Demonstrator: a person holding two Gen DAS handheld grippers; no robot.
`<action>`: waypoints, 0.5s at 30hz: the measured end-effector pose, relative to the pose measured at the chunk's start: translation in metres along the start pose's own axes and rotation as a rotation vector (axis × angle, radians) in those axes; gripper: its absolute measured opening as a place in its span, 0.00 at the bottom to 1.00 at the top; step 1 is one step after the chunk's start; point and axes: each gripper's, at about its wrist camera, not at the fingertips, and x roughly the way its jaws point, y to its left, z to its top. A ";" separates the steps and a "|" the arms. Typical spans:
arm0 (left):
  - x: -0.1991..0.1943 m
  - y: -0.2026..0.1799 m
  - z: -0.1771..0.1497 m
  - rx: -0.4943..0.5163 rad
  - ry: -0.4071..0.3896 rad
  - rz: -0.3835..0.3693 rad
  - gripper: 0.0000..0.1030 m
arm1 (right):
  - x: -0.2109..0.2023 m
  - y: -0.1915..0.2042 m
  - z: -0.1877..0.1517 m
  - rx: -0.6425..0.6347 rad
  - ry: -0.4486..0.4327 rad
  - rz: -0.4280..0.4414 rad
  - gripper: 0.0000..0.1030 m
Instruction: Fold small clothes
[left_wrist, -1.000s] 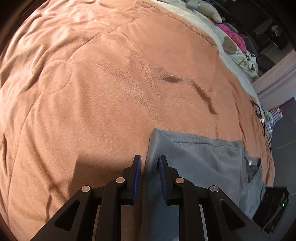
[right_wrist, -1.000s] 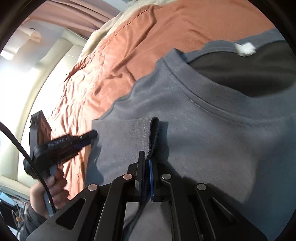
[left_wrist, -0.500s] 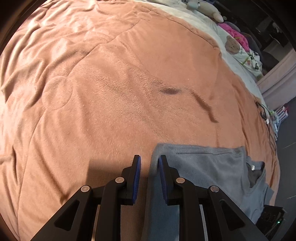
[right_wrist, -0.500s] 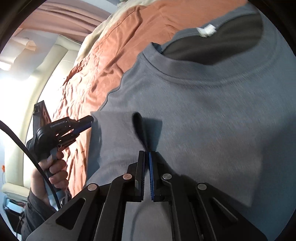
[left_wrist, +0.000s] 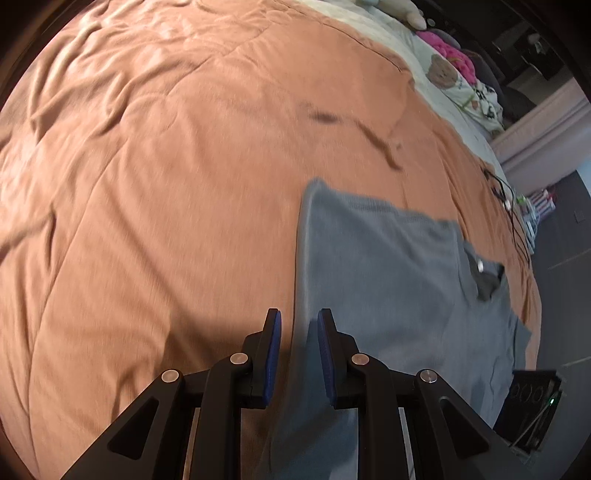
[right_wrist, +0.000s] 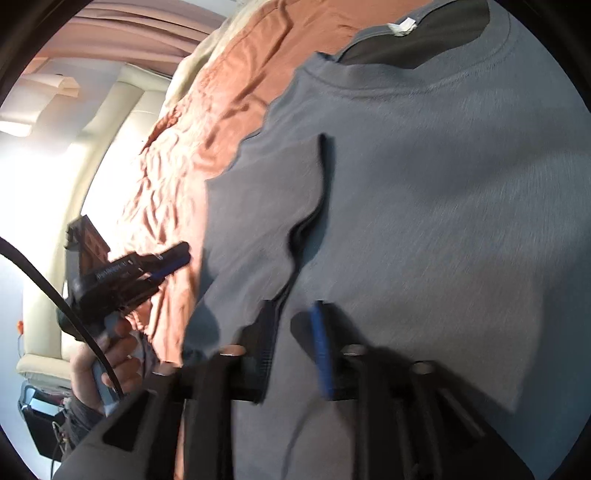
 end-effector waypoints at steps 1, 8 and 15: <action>-0.002 0.001 -0.007 0.001 0.006 -0.004 0.21 | -0.001 0.001 -0.002 0.001 -0.002 0.005 0.38; -0.016 0.008 -0.038 0.012 0.021 -0.016 0.21 | 0.009 0.011 -0.024 0.003 0.043 0.029 0.38; -0.032 0.011 -0.061 0.040 0.027 -0.018 0.21 | 0.017 0.005 -0.038 0.086 -0.001 0.018 0.38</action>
